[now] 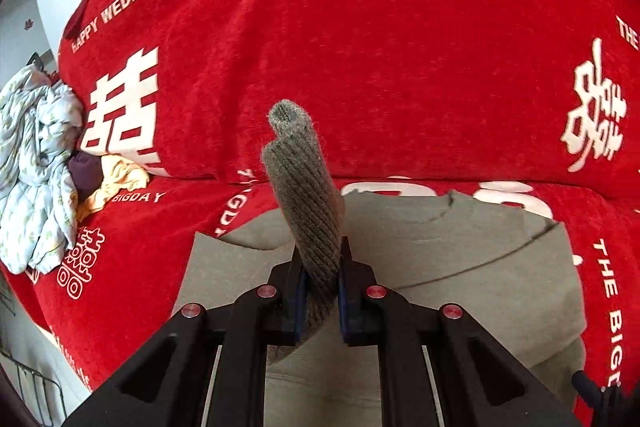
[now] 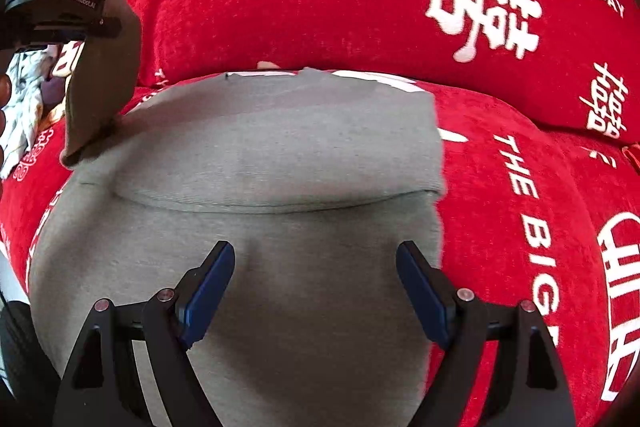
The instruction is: Fold small clothes
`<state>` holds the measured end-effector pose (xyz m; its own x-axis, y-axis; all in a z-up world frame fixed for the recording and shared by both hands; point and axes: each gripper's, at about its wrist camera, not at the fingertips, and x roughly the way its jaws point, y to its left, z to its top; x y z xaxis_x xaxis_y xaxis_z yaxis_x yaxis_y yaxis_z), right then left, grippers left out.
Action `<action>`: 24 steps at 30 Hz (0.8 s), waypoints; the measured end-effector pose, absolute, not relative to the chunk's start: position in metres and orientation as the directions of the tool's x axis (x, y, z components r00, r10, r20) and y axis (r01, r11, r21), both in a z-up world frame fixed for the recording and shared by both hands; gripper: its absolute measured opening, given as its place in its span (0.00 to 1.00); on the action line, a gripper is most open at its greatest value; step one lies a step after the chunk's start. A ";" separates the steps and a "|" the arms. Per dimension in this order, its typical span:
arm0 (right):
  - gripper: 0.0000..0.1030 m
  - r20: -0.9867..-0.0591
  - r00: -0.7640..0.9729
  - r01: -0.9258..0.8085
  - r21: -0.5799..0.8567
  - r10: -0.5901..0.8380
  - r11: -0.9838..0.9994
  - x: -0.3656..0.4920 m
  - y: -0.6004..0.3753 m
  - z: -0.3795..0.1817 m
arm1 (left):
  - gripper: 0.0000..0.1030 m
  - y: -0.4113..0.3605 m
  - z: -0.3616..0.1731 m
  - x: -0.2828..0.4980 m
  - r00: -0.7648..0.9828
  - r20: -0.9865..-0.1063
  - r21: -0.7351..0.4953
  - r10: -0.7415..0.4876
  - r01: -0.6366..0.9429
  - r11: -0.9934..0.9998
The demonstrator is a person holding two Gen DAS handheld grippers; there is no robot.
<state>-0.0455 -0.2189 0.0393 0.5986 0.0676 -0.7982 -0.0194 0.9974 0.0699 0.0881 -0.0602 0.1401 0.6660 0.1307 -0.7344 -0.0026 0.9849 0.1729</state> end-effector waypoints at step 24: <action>0.83 -0.776 0.630 0.049 0.091 0.040 0.995 -0.061 -0.271 0.048 | 0.13 -0.190 0.102 0.077 0.616 -0.785 0.232 0.074 0.181 0.956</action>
<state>-0.0610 -0.2709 0.0476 0.6298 0.0399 -0.7757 0.0489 0.9947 0.0909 0.0767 -0.1903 0.1021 0.6157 0.0739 -0.7845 0.1815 0.9555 0.2324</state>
